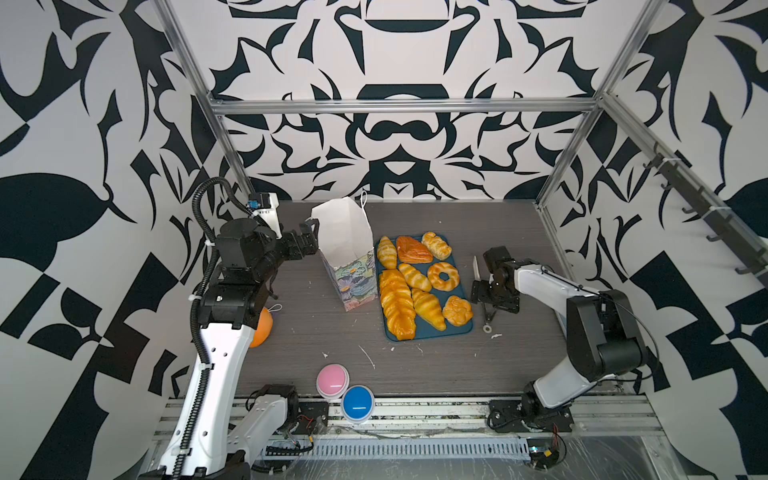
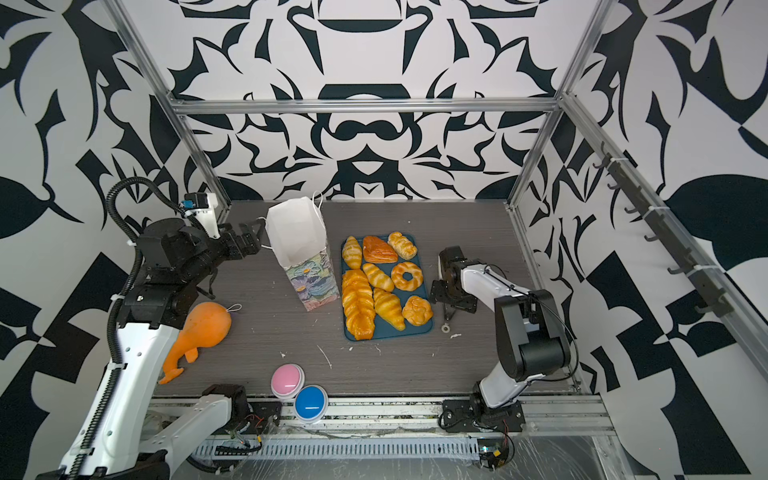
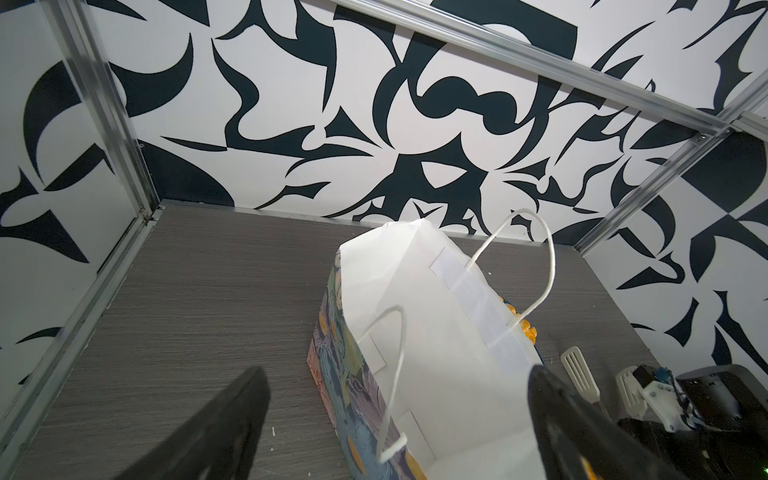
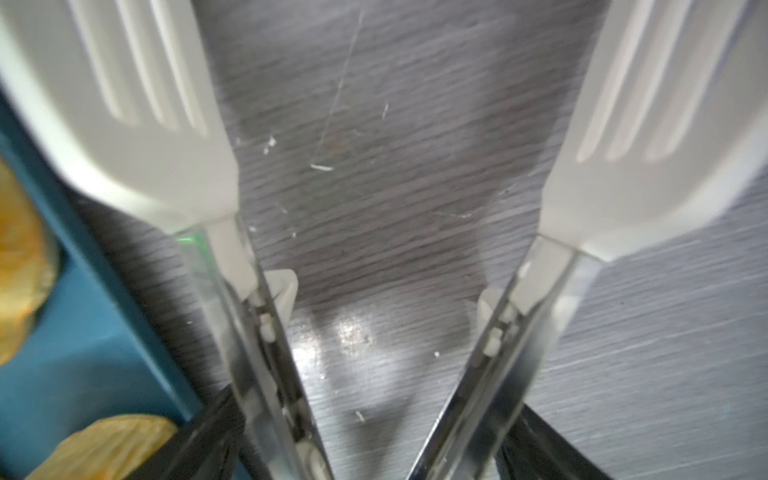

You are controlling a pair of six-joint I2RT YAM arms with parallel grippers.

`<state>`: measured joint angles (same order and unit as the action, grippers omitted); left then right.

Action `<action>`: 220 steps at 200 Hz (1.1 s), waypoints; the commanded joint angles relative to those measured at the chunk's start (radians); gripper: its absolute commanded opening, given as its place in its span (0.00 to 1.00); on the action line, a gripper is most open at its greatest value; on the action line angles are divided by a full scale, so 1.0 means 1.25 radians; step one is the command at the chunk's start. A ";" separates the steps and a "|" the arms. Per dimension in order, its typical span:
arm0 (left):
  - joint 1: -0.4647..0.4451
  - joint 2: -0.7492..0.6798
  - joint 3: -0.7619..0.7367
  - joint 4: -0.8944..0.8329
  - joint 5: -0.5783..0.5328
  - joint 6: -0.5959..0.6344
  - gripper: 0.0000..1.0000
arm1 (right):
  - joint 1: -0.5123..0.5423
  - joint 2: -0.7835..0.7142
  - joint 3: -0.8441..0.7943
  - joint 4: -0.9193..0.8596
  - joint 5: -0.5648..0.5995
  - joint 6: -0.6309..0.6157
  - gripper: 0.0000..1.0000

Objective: Place the fake bread into the paper bag
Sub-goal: 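Grasp the bag's white handle with the left gripper while the right gripper grips the tongs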

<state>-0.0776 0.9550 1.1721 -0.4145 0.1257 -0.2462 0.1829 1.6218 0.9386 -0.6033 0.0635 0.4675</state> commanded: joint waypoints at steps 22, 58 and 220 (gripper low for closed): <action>0.006 -0.015 -0.006 0.012 0.010 -0.008 0.99 | 0.000 0.030 0.016 -0.011 0.001 -0.006 0.91; 0.007 -0.017 -0.006 0.011 0.011 -0.008 1.00 | -0.001 0.035 0.019 -0.009 0.002 -0.006 0.88; 0.008 0.022 0.019 -0.037 0.035 -0.007 0.94 | -0.005 -0.007 0.000 -0.010 0.022 0.004 0.68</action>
<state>-0.0723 0.9668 1.1725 -0.4252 0.1448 -0.2466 0.1825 1.6592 0.9413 -0.6010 0.0673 0.4683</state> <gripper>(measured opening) 0.942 0.696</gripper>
